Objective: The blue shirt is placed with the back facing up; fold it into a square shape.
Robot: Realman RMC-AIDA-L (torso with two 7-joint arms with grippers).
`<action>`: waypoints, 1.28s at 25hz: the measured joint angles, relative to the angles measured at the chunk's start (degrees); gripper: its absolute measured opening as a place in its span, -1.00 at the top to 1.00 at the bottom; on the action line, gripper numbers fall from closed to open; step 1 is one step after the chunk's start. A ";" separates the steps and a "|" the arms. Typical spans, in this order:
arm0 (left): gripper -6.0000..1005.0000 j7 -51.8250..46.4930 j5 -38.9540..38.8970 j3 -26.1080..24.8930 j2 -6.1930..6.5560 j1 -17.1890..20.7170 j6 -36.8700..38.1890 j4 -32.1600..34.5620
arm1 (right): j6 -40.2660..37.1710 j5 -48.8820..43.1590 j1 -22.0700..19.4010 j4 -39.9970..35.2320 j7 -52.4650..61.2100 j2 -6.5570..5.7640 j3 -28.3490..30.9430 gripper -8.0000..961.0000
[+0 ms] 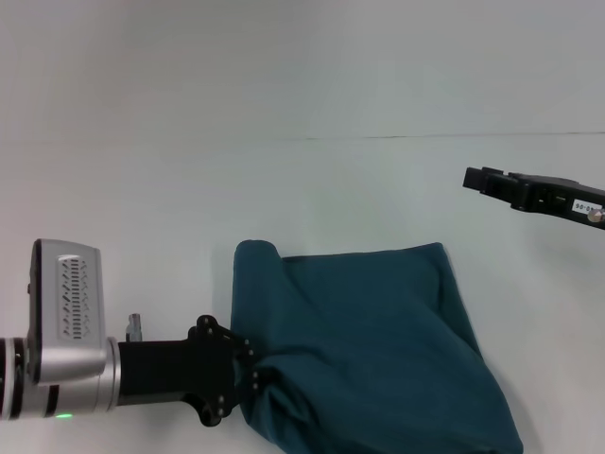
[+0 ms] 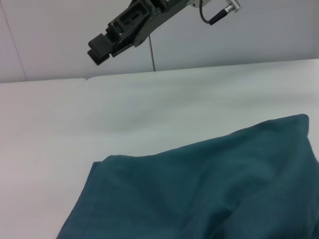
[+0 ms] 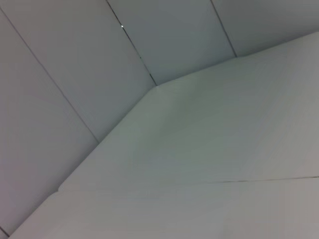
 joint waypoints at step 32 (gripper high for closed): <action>-0.20 4.41 -4.91 -10.31 -2.59 10.48 7.01 10.06 | 0.77 1.67 1.52 0.56 -0.24 -0.01 -1.27 0.33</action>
